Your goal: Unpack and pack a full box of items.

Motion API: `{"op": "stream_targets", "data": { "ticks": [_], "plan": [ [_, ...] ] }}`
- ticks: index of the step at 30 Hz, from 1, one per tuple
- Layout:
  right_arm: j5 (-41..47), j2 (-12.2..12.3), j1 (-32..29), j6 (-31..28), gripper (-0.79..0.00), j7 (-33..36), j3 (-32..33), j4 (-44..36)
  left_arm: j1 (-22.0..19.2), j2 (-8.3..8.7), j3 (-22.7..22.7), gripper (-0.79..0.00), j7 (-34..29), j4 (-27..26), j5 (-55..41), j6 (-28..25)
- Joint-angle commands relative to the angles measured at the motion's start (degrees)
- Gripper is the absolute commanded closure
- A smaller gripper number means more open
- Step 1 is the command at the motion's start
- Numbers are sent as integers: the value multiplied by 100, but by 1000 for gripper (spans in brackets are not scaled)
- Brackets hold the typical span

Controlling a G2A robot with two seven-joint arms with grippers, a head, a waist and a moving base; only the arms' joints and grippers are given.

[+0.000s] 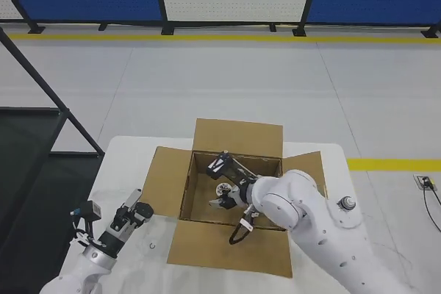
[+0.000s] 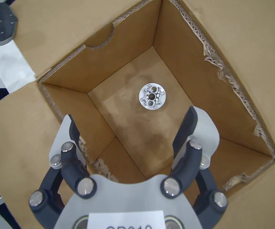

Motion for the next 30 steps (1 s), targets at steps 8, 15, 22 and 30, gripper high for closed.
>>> {"op": "stream_targets", "data": {
  "ticks": [8, 15, 22, 30],
  "plan": [
    [243, -56, 92, 9, -785, 7, -79, 241, 0, 0, 0, -785, 0, 0, 0, 0],
    [272, -60, 45, 64, -785, -173, -45, 275, 0, 0, 0, -785, 0, 0, 0, 0],
    [237, -304, 225, 646, -785, -604, -419, 981, 0, 0, 0, -785, 0, 0, 0, 0],
    [439, -799, 851, 656, -785, -810, -1016, 2542, 0, 0, 0, -785, 0, 0, 0, 0]
  ]
}}
